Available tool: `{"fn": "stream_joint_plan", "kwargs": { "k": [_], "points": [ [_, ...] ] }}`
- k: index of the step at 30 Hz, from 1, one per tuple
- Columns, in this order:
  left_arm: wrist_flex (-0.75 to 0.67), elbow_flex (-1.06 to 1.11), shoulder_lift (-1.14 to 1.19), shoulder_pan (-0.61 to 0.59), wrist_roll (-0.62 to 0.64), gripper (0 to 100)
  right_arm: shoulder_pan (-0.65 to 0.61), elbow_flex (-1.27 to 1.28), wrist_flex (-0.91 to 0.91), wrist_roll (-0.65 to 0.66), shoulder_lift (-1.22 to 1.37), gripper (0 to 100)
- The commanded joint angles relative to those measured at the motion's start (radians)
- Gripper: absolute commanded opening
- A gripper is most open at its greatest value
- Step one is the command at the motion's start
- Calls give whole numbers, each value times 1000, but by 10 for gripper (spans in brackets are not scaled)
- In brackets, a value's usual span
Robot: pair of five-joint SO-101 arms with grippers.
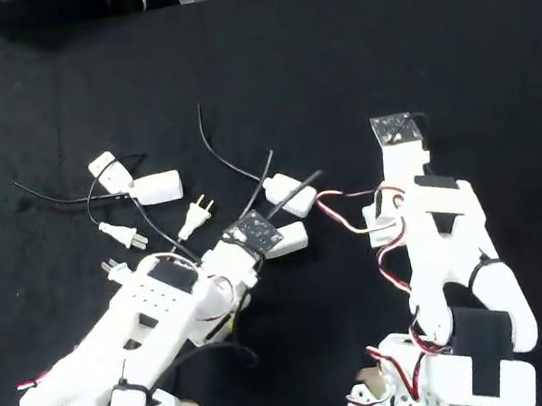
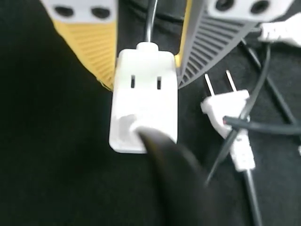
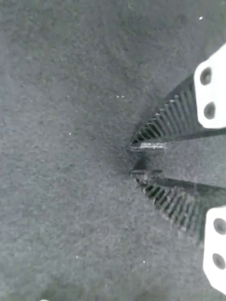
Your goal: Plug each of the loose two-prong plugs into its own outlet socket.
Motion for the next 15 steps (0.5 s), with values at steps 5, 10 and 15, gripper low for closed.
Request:
{"fn": "stream_joint_plan", "kwargs": {
  "k": [5,10,15],
  "points": [
    [129,-90,-130,-148,2,30,-6,-4,-18,-8,2,82],
    [282,-159,-370,-343,-12,30,-6,-4,-18,-8,2,82],
    [338,-186,-537,-549,-43,33,-6,-4,-18,-8,2,82]
  ]
}}
